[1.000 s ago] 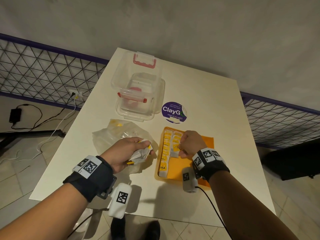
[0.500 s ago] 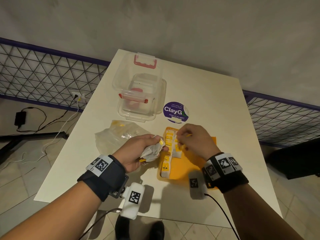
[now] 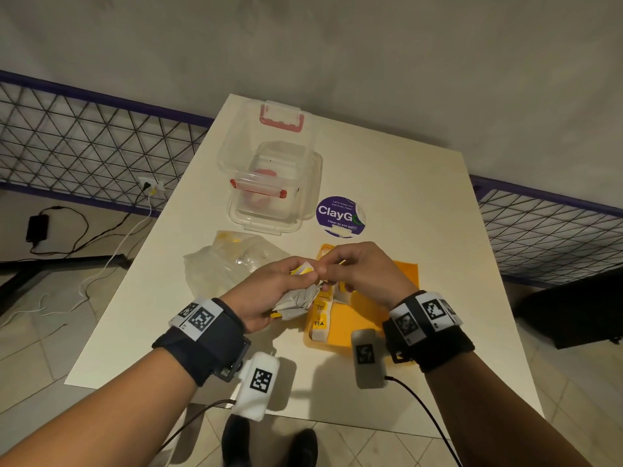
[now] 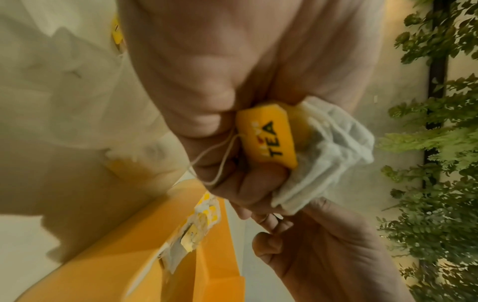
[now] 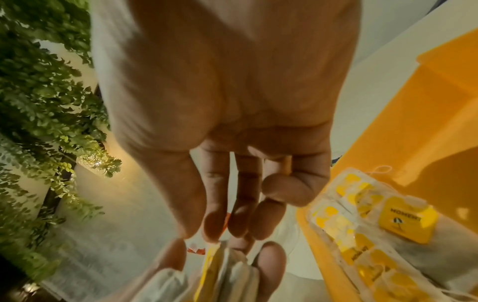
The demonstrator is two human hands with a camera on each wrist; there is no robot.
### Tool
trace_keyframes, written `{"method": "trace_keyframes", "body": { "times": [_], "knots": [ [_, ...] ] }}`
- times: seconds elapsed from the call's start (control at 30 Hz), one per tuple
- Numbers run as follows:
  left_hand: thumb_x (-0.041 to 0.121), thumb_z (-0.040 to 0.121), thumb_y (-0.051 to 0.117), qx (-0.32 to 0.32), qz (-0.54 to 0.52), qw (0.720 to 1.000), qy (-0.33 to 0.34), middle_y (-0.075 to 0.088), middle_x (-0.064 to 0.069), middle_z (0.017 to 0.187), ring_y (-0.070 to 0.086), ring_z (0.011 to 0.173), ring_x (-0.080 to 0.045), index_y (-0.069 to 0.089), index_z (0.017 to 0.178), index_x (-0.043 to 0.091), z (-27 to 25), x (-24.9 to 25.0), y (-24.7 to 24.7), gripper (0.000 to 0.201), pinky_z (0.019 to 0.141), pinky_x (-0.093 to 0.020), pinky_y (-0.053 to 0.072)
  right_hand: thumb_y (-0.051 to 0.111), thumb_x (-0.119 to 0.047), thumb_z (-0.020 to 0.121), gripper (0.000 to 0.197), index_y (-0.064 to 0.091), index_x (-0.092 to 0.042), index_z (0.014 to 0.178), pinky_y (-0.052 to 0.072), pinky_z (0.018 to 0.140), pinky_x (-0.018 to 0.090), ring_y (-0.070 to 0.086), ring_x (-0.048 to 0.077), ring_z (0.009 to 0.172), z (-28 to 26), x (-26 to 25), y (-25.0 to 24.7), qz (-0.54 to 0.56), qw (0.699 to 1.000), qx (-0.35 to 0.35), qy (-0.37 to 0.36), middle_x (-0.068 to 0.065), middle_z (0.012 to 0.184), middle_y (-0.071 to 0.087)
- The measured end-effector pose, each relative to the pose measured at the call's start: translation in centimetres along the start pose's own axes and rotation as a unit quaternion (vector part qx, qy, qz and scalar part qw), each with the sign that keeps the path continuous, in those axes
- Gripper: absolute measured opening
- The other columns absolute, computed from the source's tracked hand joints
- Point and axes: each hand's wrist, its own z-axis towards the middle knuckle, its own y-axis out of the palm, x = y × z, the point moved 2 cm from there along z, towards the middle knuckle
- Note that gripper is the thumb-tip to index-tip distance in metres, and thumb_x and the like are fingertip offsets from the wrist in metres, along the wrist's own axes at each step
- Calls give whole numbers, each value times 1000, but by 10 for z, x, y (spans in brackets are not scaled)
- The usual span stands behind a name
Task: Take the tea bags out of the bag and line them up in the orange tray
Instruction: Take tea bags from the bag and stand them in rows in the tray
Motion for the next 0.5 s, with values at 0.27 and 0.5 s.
{"method": "trace_keyframes", "body": {
  "times": [0.27,0.5],
  "knots": [
    [12,90,60,-26,-35,999,2,71,-16,98,70,76,-17,59,123,4,-1,-4,0,35,62,-24,55,76,-2,79,14,73,-1,93,51,57,17,64,11,59,2,-7,5,-55,998,-7,16,8,72,69],
    [13,97,52,-38,-115,992,-28,70,-15,90,66,57,-15,61,112,5,-5,-6,-2,20,43,-21,49,74,0,81,9,67,-2,86,51,53,16,66,14,53,5,-14,12,-88,996,26,7,9,68,67]
  ]
}}
